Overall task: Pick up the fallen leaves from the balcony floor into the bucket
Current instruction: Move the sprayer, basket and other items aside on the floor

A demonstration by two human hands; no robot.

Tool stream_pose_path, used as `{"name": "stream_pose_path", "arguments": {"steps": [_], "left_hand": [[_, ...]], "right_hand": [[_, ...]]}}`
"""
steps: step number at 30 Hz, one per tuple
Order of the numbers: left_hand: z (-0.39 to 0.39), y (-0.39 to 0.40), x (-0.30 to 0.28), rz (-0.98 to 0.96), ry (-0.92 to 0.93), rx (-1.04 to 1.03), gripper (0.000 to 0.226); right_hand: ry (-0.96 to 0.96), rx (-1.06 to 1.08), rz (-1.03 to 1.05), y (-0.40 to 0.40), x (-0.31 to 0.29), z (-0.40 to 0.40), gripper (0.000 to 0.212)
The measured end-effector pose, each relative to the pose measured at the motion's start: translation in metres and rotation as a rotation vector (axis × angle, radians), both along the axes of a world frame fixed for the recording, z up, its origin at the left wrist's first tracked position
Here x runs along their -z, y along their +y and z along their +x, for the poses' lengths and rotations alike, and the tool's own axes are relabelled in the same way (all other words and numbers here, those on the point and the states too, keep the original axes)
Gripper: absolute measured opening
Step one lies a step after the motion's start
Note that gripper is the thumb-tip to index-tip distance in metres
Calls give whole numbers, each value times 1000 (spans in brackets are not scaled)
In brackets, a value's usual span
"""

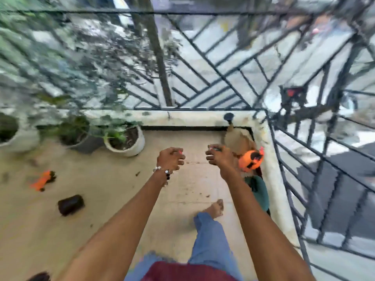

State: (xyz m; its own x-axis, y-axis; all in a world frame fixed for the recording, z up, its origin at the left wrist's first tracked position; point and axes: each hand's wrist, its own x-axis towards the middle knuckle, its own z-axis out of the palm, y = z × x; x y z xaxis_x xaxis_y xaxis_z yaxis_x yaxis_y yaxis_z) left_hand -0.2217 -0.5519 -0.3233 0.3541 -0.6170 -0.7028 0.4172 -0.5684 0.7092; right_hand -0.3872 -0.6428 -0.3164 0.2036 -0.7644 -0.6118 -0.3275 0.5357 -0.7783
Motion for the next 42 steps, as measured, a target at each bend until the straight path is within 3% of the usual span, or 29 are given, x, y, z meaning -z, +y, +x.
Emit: {"name": "stream_pose_path", "arguments": {"steps": [3, 7, 19, 32, 36, 42], "left_hand": [[54, 87, -28, 18, -201, -91, 19], [115, 218, -36, 34, -312, -382, 18], [231, 529, -26, 213, -366, -1197, 14], [324, 766, 25, 314, -94, -1813, 11], [338, 828, 49, 311, 106, -1896, 9], [387, 929, 119, 199, 375, -1961, 26]], "right_hand": [[-20, -174, -74, 59, -24, 78, 15], [-86, -406, -102, 152, -42, 172, 12], [-130, -1068, -59, 404, -49, 388, 18], [19, -1688, 44, 643, -6, 609, 30], [167, -1768, 141, 712, 12, 655, 15], [276, -1813, 135, 821, 90, 729, 27]]}}
